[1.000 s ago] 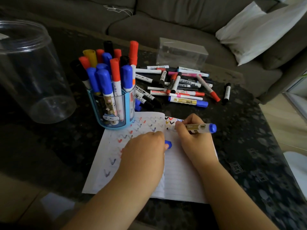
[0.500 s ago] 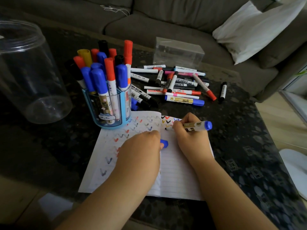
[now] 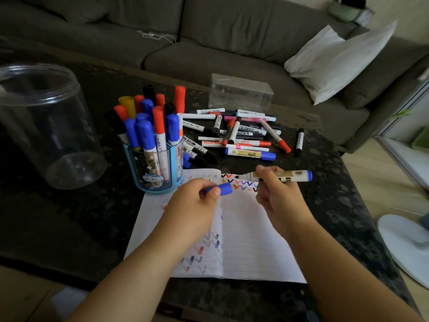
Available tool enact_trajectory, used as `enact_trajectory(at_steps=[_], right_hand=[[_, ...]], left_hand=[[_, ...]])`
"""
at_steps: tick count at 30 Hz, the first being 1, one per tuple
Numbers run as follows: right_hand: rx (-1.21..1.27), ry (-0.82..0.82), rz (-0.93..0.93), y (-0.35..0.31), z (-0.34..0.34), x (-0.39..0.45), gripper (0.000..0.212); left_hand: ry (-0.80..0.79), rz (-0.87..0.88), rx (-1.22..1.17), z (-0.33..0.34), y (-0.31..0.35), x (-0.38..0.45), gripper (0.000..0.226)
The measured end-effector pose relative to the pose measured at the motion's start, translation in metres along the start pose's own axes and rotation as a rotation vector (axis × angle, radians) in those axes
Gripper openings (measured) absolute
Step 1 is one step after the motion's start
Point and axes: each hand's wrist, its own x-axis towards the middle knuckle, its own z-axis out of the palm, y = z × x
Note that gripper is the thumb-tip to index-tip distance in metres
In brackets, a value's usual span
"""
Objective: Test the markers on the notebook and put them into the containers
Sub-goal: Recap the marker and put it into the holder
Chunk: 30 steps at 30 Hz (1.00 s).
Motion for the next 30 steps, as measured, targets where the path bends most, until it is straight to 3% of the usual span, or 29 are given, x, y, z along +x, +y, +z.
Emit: enact_trajectory(at_steps=[4,9,15,20,25,30], right_hand=[[-0.006,-0.118,-0.058,-0.024,0.001,-0.032,0.015],[-0.033,-0.028,-0.074,-0.035,0.001,-0.057,0.020],[-0.102,-0.081,-0.125,-0.038,0.002,-0.071,0.024],[-0.198,-0.044,-0.203,-0.040,0.006,-0.077,0.029],[-0.010,-0.022,-0.229,-0.040,0.015,-0.078,0.030],[-0.006,-0.021,-0.262,-0.044,0.025,-0.078,0.031]], left_hand=[[-0.095,-0.090,-0.330,-0.005,0.005,-0.003,0.013],[-0.181,-0.067,-0.503,-0.012,0.011,-0.014,0.018],[-0.321,0.029,-0.373,-0.021,0.017,-0.027,0.018],[-0.437,0.182,-0.068,-0.026,0.020,-0.036,0.023],[-0.399,0.195,-0.154,-0.020,0.028,-0.042,0.025],[-0.352,0.230,-0.202,-0.022,0.030,-0.042,0.025]])
